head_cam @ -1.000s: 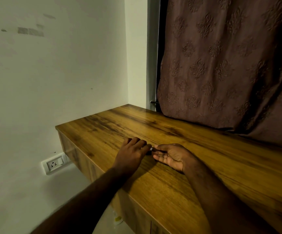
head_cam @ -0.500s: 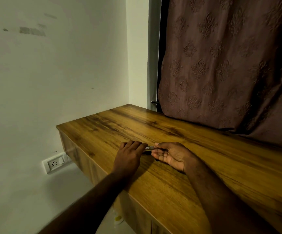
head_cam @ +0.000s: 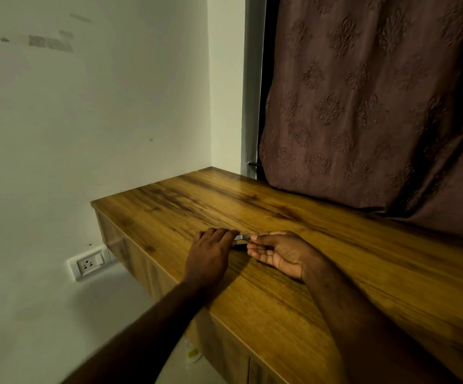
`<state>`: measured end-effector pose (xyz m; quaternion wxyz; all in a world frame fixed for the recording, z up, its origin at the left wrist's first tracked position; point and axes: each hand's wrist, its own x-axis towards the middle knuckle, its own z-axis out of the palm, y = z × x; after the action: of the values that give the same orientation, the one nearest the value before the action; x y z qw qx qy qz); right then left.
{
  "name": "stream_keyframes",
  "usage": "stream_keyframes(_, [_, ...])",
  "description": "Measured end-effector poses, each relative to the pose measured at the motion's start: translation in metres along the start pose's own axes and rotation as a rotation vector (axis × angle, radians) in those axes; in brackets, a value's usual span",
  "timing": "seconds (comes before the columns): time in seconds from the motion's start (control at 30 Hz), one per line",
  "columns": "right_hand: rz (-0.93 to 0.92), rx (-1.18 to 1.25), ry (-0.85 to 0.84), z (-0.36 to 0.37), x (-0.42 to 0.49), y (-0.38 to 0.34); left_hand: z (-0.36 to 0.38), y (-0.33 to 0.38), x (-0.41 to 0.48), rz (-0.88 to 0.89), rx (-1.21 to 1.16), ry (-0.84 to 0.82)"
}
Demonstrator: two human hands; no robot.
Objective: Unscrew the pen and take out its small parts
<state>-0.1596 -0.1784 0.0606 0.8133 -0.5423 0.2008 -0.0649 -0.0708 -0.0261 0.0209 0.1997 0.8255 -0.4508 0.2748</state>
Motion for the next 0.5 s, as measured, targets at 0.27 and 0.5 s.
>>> stream_keyframes(0.27, [-0.097, -0.149, 0.037, 0.0004, -0.0031, -0.0021, 0.0001, 0.0001, -0.0017, -0.014, -0.004, 0.012])
stream_keyframes(0.5, [-0.208, -0.274, 0.066, -0.0036, -0.0066, -0.0075, 0.0001, 0.0004, -0.0021, -0.041, -0.065, 0.045])
